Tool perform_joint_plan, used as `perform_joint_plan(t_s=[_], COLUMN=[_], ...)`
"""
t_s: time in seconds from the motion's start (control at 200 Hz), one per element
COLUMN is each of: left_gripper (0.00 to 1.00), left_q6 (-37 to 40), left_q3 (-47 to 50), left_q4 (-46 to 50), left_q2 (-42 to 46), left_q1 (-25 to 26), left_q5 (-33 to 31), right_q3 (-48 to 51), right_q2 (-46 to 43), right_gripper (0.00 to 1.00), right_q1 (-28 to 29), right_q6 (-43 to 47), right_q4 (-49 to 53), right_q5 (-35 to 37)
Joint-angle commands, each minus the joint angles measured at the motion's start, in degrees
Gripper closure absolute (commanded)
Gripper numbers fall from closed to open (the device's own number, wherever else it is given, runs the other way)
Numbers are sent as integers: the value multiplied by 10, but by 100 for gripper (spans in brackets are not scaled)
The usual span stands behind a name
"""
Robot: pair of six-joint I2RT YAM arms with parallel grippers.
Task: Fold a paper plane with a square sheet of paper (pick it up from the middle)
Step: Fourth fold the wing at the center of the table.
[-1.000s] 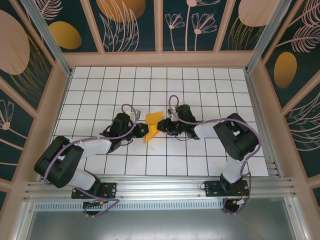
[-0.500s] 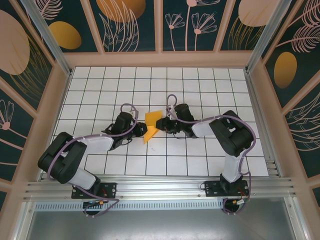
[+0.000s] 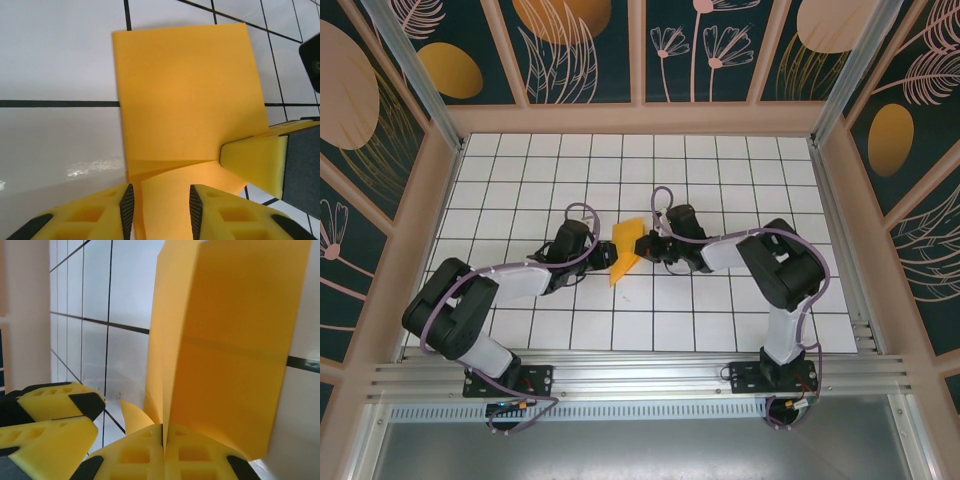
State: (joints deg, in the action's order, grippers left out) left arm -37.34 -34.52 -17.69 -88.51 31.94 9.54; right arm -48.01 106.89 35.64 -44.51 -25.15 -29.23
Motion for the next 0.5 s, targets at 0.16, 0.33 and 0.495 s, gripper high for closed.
perform_joint_plan(t_s=[0.16, 0.33, 0.495], left_gripper=[36, 22, 13], left_q6=[41, 66, 103], left_q3=[-15, 3, 48], left_q4=[0, -65, -172], left_q2=[102, 138, 145], left_q1=[0, 0, 0], left_q5=[2, 26, 61], right_q3=[-23, -19, -30], right_q2=[-168, -215, -206], right_gripper=[100, 100, 100], right_q1=[22, 30, 42], right_q6=[-34, -93, -160], right_q4=[168, 214, 259], right_q5=[198, 270, 353])
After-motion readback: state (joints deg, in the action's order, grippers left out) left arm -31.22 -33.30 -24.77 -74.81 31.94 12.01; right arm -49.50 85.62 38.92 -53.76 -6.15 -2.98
